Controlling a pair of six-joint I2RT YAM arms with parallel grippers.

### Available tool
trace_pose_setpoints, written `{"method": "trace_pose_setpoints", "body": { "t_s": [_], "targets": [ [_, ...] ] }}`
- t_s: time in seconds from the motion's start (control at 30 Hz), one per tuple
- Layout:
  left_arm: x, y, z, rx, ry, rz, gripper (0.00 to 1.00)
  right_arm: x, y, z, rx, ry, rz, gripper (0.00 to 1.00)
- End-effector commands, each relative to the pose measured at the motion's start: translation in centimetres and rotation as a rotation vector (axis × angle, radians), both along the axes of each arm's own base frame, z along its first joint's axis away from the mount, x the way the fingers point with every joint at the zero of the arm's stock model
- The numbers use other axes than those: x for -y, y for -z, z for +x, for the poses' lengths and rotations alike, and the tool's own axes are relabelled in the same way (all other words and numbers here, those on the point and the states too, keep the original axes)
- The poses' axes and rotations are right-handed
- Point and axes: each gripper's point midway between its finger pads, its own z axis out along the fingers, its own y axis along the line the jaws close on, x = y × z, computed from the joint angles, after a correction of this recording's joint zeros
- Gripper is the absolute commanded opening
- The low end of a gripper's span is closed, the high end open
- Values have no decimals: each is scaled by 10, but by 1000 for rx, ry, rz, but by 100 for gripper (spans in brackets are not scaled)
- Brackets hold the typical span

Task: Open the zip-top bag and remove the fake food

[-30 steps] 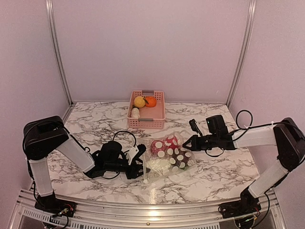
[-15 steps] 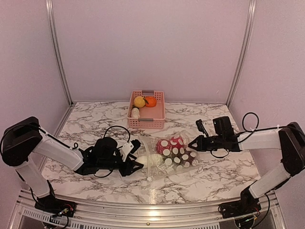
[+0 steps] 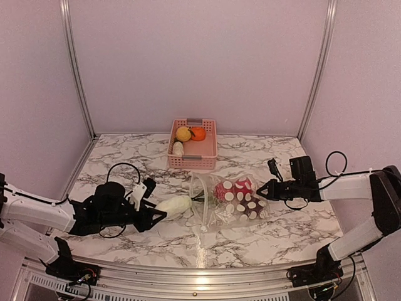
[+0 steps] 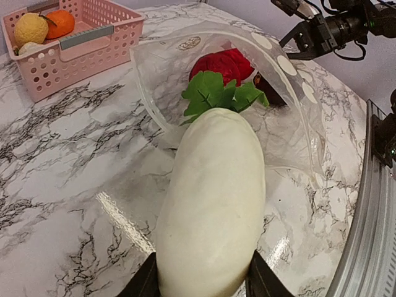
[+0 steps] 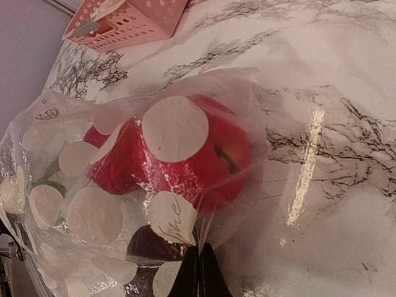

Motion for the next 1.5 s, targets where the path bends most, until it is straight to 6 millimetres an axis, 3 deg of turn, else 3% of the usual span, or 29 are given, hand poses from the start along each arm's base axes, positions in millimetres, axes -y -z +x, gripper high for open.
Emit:
{"method": "trace_pose_setpoints", "body": {
  "t_s": [0.0, 0.2, 0.4, 0.8, 0.9, 1.03, 1.13, 1.47],
  "targets": [
    [-25, -26, 15, -23, -125, -96, 4, 3, -5, 3, 27, -4, 2, 0],
    [-46, -71, 48, -7, -228, -222, 1, 2, -3, 2, 24, -9, 6, 0],
    [-51, -93, 92, -13, -342, -243, 2, 2, -3, 1, 24, -10, 7, 0],
    [9, -125, 203, -29, -448, -201, 3, 1, -2, -2, 25, -15, 17, 0],
    [18, -125, 225, -52, -507, -224, 7, 2, -3, -2, 29, -14, 21, 0],
    [32, -107, 252, -109, -568, -216, 0, 1, -5, -2, 35, -10, 27, 0],
    [43, -91, 270, -146, -600, -192, 0, 0, -6, -1, 37, -13, 31, 0],
    [68, -53, 315, -185, -674, -161, 2, 0, -5, 0, 35, -16, 33, 0]
  ]
}}
